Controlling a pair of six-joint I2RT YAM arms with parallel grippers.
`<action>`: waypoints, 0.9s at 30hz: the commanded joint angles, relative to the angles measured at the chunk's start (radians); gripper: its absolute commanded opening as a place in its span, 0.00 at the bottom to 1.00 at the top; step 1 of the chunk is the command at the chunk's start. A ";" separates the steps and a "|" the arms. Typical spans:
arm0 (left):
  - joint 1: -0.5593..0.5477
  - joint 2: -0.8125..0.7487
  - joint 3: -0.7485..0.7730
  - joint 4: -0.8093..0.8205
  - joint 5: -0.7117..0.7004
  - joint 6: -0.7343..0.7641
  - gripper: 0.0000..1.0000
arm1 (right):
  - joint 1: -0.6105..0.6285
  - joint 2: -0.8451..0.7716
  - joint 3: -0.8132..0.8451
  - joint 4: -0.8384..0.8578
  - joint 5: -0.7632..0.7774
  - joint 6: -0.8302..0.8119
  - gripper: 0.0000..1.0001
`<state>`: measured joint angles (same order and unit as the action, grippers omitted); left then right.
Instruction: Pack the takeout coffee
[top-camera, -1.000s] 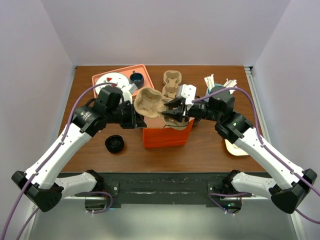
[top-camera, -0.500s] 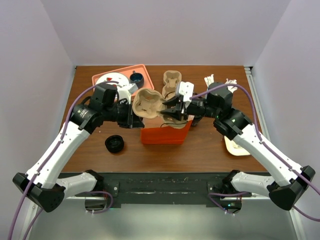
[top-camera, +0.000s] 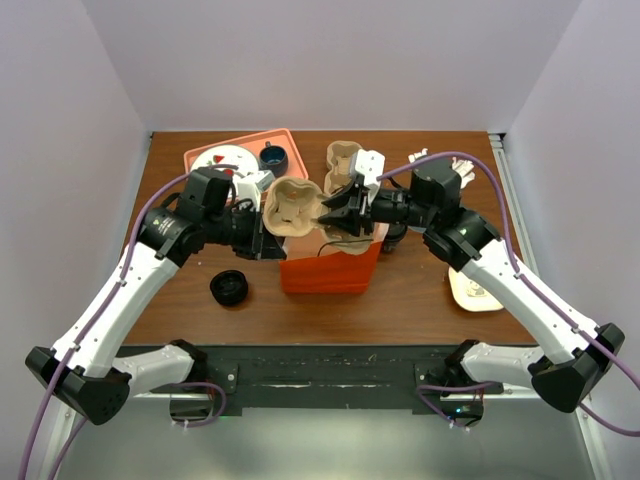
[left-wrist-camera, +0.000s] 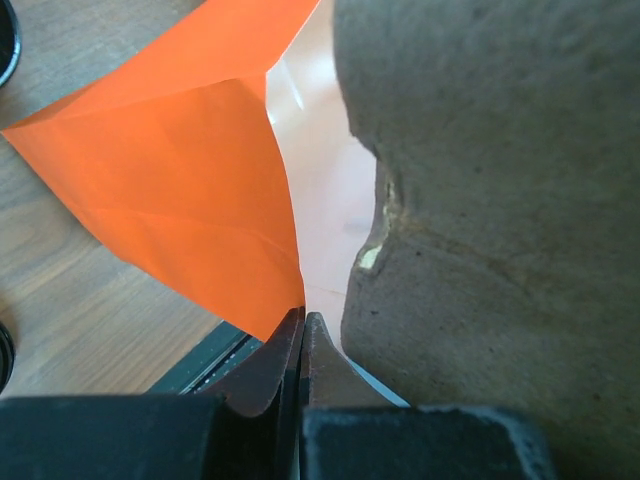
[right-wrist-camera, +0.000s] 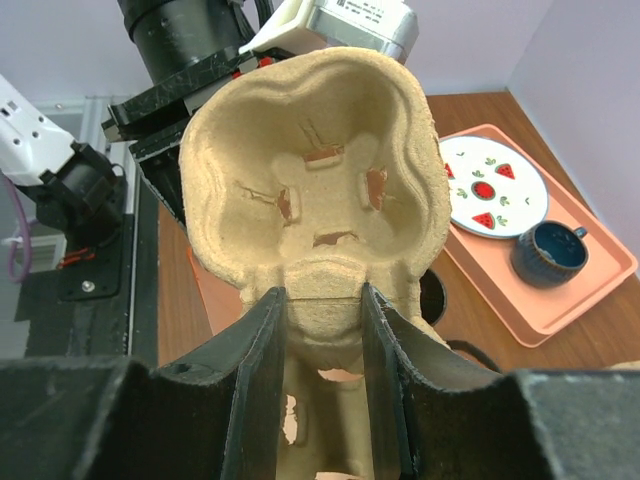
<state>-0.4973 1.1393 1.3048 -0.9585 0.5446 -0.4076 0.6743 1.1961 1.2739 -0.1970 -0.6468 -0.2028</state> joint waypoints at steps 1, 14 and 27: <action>-0.020 0.004 0.008 -0.043 0.121 0.056 0.00 | 0.016 -0.009 0.062 0.189 -0.056 0.097 0.09; -0.018 -0.003 0.030 -0.074 0.095 0.066 0.07 | 0.016 -0.021 0.013 0.285 -0.051 0.209 0.08; -0.020 -0.079 0.169 -0.046 -0.268 -0.102 0.43 | 0.016 -0.095 -0.056 0.226 -0.027 0.180 0.08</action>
<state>-0.5102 1.1042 1.4551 -1.0397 0.3584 -0.4316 0.6838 1.1217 1.2213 -0.0227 -0.6727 -0.0174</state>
